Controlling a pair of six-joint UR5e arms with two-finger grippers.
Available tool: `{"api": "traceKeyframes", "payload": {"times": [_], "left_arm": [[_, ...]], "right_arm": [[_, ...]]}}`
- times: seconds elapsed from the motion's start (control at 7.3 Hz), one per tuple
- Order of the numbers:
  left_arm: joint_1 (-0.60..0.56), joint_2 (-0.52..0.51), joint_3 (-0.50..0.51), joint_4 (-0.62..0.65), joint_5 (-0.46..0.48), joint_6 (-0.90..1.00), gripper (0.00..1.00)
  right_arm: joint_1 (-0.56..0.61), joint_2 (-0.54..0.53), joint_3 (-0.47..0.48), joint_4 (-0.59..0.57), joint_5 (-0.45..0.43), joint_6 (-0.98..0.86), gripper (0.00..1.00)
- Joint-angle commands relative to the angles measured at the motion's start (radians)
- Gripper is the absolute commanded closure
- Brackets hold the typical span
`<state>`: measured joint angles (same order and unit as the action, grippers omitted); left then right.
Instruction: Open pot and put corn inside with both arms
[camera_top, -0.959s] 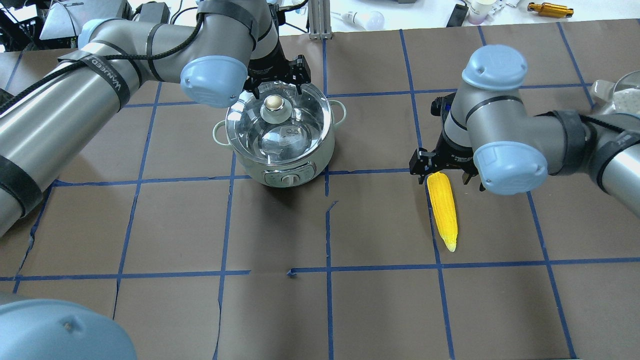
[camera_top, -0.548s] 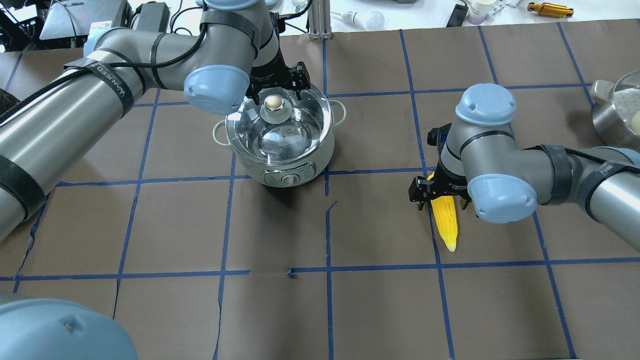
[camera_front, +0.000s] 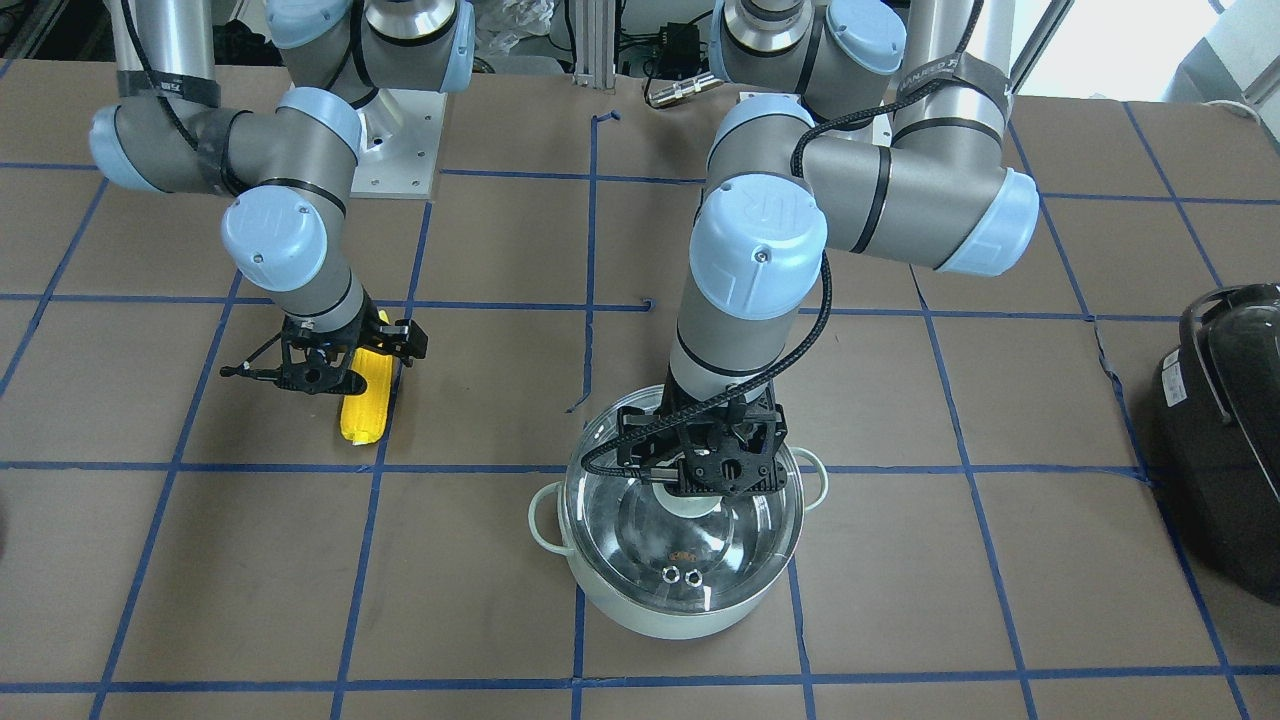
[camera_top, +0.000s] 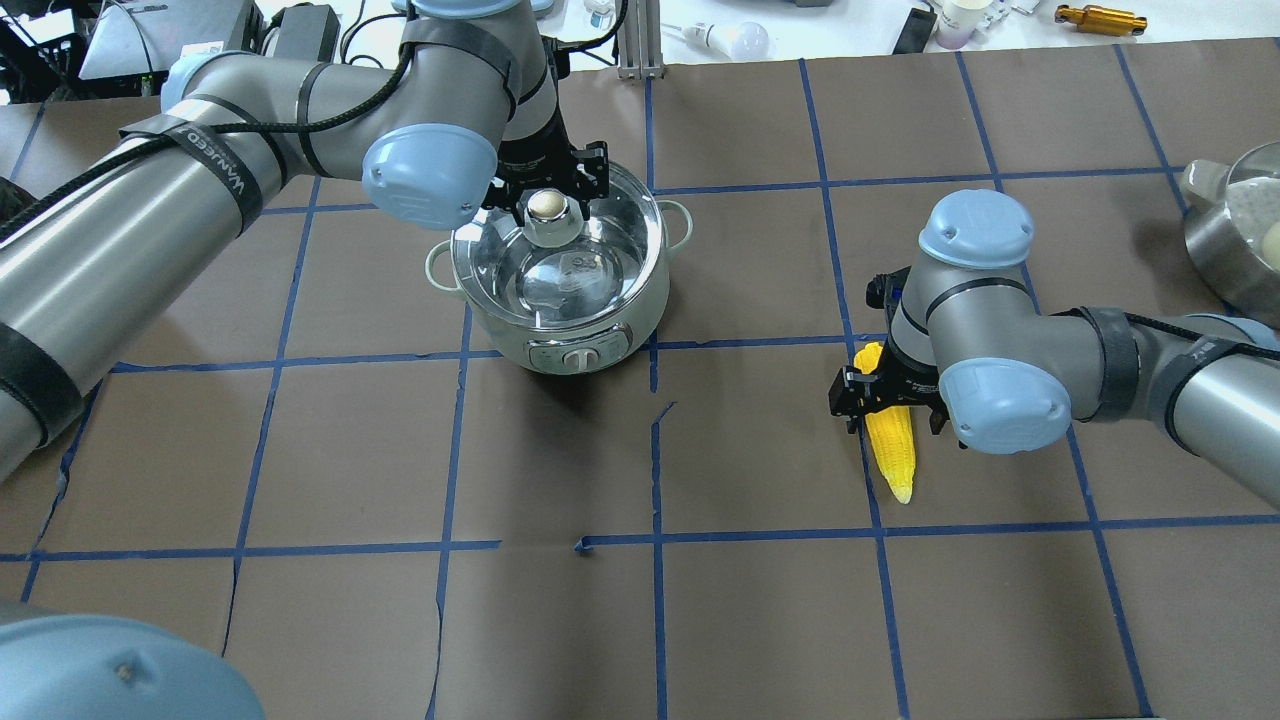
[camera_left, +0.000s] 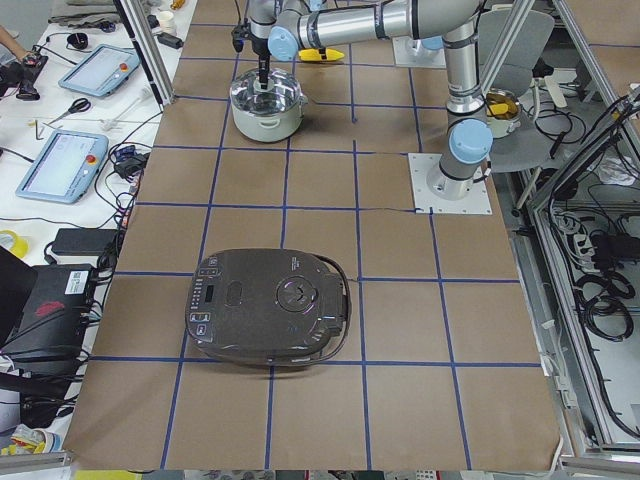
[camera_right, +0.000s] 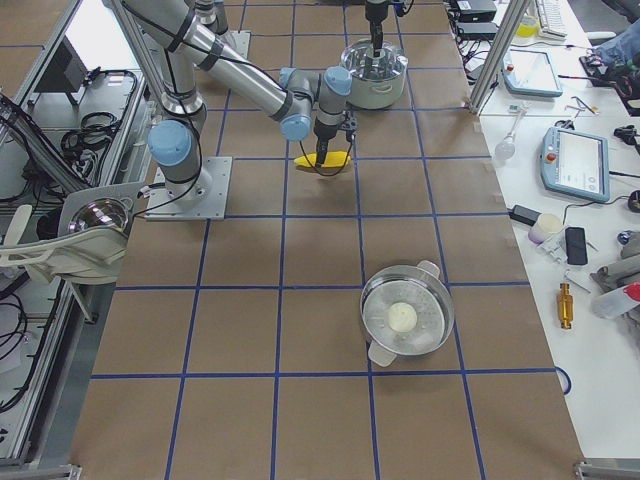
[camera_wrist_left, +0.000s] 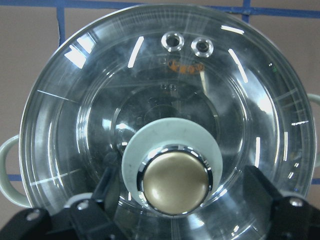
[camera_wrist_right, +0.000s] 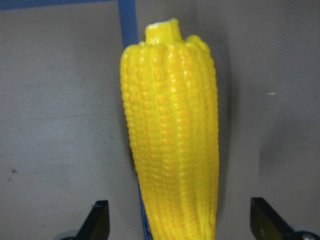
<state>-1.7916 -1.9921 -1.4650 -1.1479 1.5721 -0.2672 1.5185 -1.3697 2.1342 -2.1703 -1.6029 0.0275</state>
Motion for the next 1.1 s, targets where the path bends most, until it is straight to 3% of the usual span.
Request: {"api": "traceKeyframes", "payload": {"times": [0.0,0.14,0.27,0.41,0.55,0.82,0.96], "left_arm": [[0.000,-0.004,0.005,0.008,0.002,0.005,0.74],[0.000,-0.002,0.006,0.011,0.002,0.015,0.82],[0.001,0.009,0.008,0.010,-0.001,0.017,0.97],[0.008,0.035,0.018,-0.002,-0.009,0.020,1.00],[0.009,0.053,0.047,-0.042,-0.006,0.020,1.00],[0.049,0.084,0.060,-0.067,-0.004,0.136,1.00],[0.079,0.101,0.049,-0.081,-0.007,0.144,1.00]], "right_arm": [[-0.001,0.046,-0.008,-0.099,0.006,0.005,0.00],[-0.001,0.064,0.000,-0.173,0.012,0.003,0.03],[-0.001,0.063,0.000,-0.174,0.011,0.000,0.49],[-0.001,0.061,-0.002,-0.172,-0.002,-0.009,0.86],[-0.001,0.057,-0.010,-0.166,-0.008,-0.011,1.00],[0.003,0.051,-0.028,-0.161,-0.071,-0.009,1.00],[0.017,0.044,-0.093,-0.148,-0.072,0.008,1.00]]}}
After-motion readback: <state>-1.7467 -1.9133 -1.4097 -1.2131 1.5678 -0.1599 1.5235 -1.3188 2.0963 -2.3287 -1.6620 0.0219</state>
